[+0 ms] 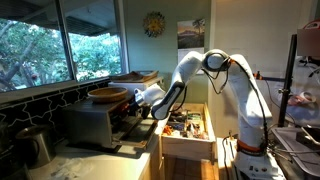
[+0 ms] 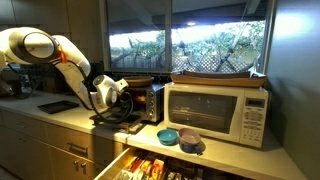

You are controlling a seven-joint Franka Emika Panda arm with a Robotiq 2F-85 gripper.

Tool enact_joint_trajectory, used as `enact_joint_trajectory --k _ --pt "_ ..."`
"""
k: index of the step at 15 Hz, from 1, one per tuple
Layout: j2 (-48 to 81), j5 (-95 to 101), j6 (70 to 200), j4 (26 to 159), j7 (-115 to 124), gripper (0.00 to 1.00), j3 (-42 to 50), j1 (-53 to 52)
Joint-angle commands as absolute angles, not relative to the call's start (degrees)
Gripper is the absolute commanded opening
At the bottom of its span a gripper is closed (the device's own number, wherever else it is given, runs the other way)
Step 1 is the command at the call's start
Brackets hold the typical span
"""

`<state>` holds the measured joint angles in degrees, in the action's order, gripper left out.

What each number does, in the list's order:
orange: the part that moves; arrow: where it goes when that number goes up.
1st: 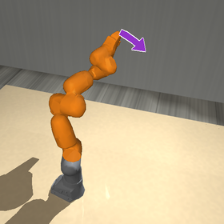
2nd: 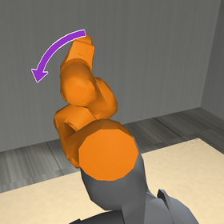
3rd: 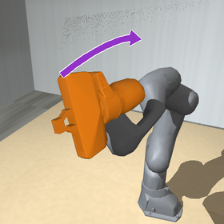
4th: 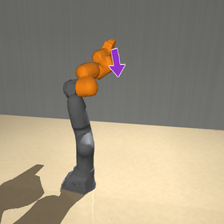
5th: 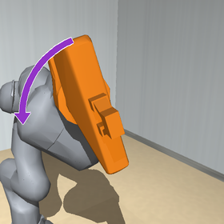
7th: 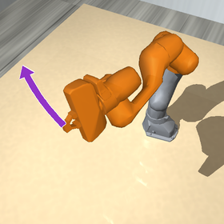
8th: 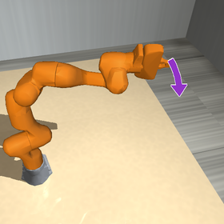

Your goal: Pull out the oven tray fully

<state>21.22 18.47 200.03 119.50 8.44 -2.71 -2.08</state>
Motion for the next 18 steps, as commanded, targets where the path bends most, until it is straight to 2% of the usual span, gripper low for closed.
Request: enact_joint_trajectory --k 1,6,11,18 --pt "23.94 13.93 202.25 117.98 3.35 1.0 -4.22 -2.2" --pt "24.09 10.27 199.03 117.55 1.48 1.0 -4.3 -2.54" --pt "21.87 14.64 190.91 119.42 9.72 1.0 -13.79 5.16" --pt "13.16 7.28 172.65 125.04 7.74 1.0 -28.63 17.71"
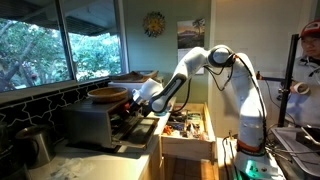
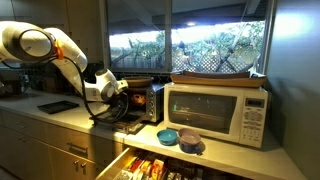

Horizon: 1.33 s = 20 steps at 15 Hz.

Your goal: Pull out the oven tray fully

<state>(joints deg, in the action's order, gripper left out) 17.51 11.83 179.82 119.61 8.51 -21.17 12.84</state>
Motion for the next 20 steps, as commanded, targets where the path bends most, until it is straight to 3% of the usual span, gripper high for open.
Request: enact_joint_trajectory --k 1,10,11,13,20 --pt "11.97 5.33 170.15 125.59 6.86 1.0 -30.31 19.2" --pt "2.43 -11.44 152.48 128.91 -2.36 1.0 -35.98 25.19" --pt "0.91 -14.68 150.78 129.06 -4.09 1.0 -26.16 15.46" --pt "-0.79 -14.54 149.32 129.94 -3.5 1.0 -21.2 10.94" --pt "-1.0 -8.2 162.08 131.72 -2.47 1.0 -11.05 0.56"
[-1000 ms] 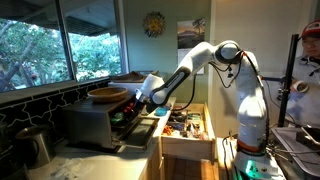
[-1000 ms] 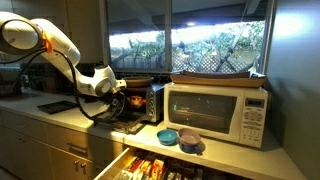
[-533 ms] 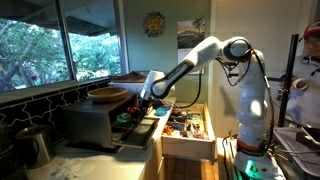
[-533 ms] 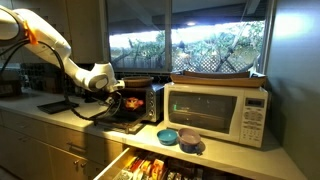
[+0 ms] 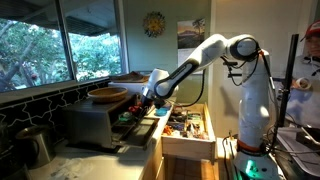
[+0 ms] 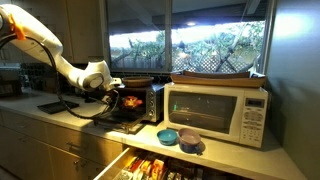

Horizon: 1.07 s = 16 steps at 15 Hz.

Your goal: Pull out the oven tray fully

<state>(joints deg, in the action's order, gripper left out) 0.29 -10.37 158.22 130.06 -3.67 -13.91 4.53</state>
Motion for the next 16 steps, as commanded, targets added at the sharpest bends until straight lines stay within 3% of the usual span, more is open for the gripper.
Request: enact_joint_trajectory --k 1,7,12,16 --pt "-0.45 -8.8 161.27 131.43 -2.77 1.0 -10.43 -0.14" --pt "0.99 -13.77 149.19 129.99 -4.77 1.0 -8.55 -2.08" --pt "1.83 -9.9 153.94 129.34 -4.1 1.0 -7.52 -2.64" --pt "2.29 -10.36 150.24 128.49 -7.17 1.0 -7.57 -2.83"
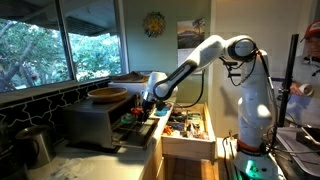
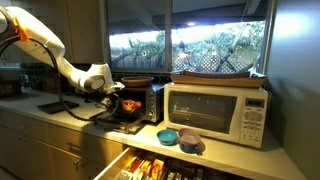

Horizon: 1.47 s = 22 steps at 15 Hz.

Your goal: Pull out the oven tray fully

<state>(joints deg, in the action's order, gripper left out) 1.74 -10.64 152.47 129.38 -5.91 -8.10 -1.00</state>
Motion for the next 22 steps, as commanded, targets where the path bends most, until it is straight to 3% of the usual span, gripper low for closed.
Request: enact_joint_trajectory --k 1,9,22 --pt "1.77 -10.39 152.21 129.27 -6.28 1.0 -6.9 -2.25" --pt "2.06 1.21 153.98 127.68 -5.07 1.0 -6.37 -2.98" --pt "-11.01 -4.76 138.6 128.52 -0.48 1.0 -5.93 -3.84"
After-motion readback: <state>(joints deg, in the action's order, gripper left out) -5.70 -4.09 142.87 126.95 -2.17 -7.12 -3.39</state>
